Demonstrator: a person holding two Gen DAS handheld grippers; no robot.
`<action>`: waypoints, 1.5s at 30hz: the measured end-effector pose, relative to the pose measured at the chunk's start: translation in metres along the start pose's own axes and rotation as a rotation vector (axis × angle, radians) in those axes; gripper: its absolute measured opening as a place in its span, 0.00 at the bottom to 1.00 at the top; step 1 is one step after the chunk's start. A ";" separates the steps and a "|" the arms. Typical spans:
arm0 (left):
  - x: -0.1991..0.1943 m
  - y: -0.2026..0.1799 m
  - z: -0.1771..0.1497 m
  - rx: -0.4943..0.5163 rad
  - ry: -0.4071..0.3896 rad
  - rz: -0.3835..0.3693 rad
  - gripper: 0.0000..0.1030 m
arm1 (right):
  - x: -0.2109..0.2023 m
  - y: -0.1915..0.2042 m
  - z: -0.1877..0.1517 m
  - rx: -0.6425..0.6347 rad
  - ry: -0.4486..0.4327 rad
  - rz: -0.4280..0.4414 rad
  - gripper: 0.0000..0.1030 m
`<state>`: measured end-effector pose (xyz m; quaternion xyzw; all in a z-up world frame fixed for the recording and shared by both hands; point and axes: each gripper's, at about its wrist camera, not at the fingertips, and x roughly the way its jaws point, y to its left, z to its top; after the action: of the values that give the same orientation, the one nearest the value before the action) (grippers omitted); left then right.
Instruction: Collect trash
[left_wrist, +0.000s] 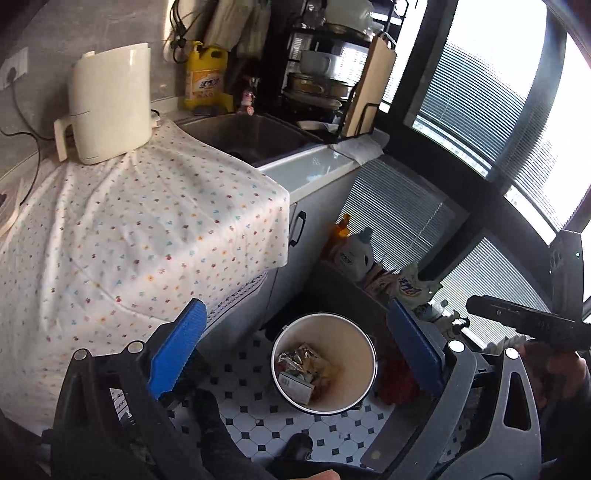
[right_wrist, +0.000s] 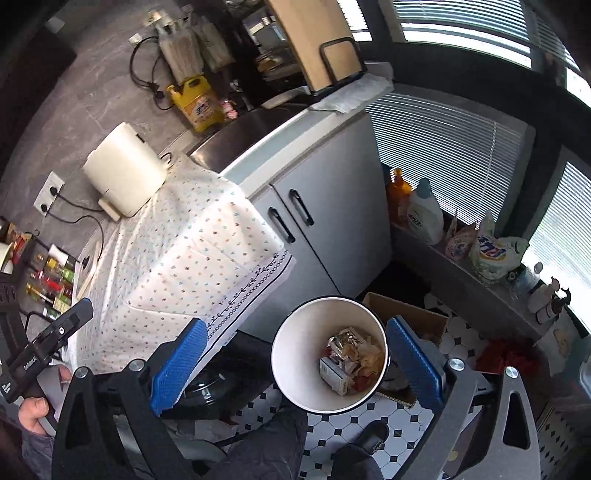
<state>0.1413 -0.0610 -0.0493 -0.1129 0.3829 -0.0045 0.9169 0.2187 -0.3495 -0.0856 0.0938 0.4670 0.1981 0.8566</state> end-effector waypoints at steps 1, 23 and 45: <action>-0.008 0.003 0.000 -0.012 -0.011 0.010 0.94 | -0.002 0.008 0.002 -0.018 0.007 -0.003 0.92; -0.171 0.060 -0.028 -0.013 -0.187 0.017 0.94 | -0.102 0.148 -0.052 -0.016 -0.194 -0.122 0.92; -0.245 0.077 -0.086 -0.008 -0.282 0.066 0.94 | -0.139 0.223 -0.131 -0.088 -0.271 -0.147 0.92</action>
<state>-0.0984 0.0201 0.0472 -0.1032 0.2540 0.0431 0.9607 -0.0143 -0.2109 0.0262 0.0477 0.3436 0.1406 0.9273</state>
